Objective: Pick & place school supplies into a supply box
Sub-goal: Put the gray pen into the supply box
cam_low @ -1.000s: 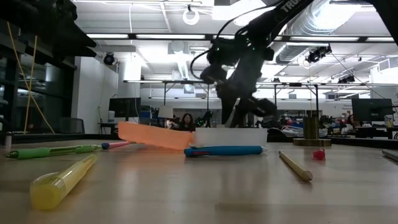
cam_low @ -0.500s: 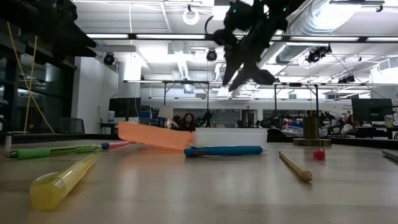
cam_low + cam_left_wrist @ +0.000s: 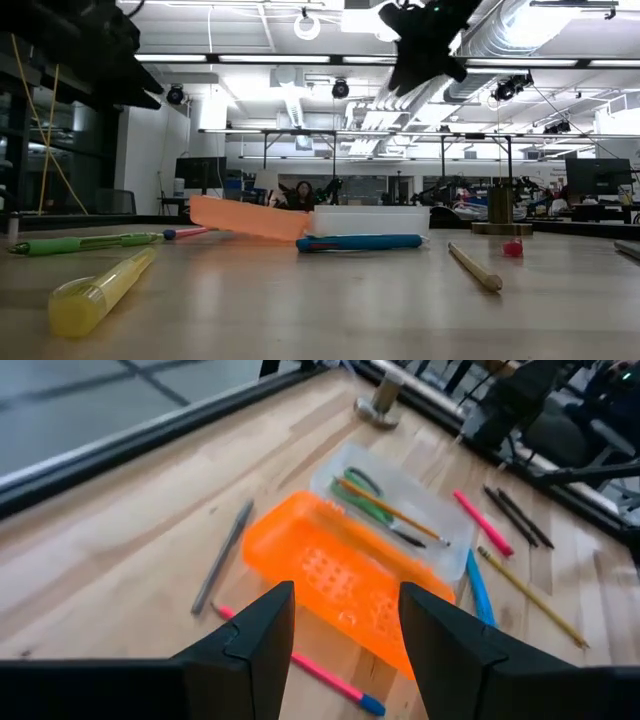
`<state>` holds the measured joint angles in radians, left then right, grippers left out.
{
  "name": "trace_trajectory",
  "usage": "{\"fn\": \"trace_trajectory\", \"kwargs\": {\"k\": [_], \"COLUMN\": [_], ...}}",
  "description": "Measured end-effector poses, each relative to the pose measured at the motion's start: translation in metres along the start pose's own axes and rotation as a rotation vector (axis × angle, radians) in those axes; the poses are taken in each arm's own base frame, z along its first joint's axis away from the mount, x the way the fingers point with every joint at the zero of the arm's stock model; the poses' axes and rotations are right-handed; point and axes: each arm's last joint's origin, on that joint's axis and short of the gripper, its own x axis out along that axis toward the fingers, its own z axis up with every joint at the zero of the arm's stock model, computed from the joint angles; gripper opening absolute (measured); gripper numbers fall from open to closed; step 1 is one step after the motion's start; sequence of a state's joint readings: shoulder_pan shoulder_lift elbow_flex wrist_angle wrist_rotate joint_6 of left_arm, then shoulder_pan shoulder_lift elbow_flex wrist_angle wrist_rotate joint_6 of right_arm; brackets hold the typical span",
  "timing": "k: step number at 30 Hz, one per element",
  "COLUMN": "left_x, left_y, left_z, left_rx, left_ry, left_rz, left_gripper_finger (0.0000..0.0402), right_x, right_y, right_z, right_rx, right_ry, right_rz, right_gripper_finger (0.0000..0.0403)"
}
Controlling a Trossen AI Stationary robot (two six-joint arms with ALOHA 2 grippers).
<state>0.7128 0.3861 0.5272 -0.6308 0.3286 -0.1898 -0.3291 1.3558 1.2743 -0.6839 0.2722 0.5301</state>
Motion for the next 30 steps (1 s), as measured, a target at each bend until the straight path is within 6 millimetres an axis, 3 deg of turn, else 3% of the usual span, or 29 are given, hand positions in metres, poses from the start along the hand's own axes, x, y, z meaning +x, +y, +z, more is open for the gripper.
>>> {"fn": "trace_trajectory", "kwargs": {"k": [9, 19, 30], "left_x": [0.022, 0.051, 0.071], "left_y": [0.009, 0.017, 0.025], "left_z": [0.002, 0.011, 0.009], "left_rx": [-0.084, -0.101, -0.111], "left_ry": [0.102, 0.141, 0.204], "left_rz": [0.072, 0.084, 0.12], "left_gripper_finger": [0.0209, 0.0209, 0.0209], "right_x": [-0.036, -0.059, -0.06], "right_y": [-0.001, 0.009, 0.002], "right_z": [-0.013, -0.031, -0.089], "right_rx": [-0.037, -0.058, 0.046], "right_ry": [-0.038, -0.104, -0.223], "right_rz": [-0.108, -0.189, -0.066], "right_gripper_finger": [0.0071, 0.0071, 0.0071]}}
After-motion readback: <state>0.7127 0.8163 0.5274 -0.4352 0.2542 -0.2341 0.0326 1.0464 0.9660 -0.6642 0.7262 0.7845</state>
